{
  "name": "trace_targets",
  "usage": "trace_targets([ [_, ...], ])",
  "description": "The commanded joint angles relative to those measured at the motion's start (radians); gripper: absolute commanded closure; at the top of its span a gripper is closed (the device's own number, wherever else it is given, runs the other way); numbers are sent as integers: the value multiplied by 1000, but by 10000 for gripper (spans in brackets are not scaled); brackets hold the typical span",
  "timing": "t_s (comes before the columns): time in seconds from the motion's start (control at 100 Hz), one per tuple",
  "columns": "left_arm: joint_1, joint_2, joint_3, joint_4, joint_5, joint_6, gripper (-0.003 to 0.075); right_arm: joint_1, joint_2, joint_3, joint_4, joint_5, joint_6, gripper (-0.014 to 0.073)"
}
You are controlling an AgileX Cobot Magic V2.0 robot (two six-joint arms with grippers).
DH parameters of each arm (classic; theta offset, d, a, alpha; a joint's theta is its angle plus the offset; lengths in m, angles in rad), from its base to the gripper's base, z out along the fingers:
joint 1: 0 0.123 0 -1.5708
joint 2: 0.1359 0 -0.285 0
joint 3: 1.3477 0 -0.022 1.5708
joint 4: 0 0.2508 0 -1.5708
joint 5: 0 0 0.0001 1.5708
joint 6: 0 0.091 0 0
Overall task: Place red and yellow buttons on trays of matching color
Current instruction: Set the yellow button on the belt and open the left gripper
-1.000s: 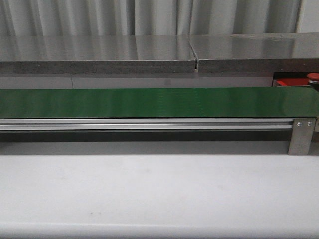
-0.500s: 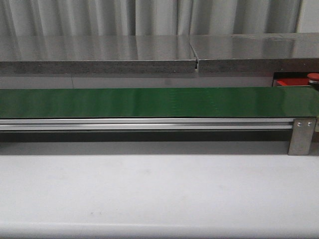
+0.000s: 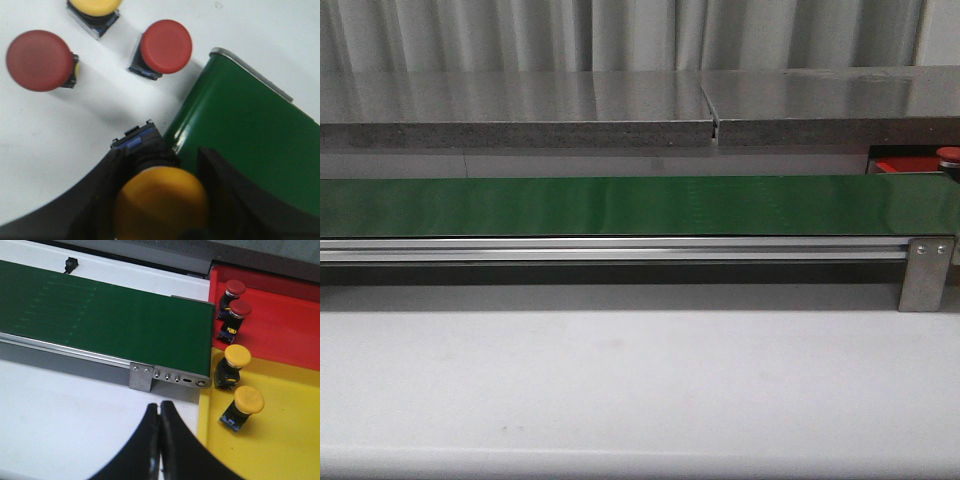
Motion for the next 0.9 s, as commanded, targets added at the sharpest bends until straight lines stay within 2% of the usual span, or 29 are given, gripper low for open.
trace_targets([
  [0.0, -27, -70, -32, -24, -13, 5, 552, 1, -1, -23, -9, -69, -8, 712],
  [0.53, -80, -68, -32, -24, -17, 5, 547, 1, -1, -23, -9, -69, -8, 712],
  [0.77, -80, -51, -32, -24, 6, 5, 454, 1, -1, -23, -9, -69, -8, 712],
  [0.89, -80, -44, -32, -24, 17, 5, 447, 1, -1, -23, -9, -69, -8, 712],
])
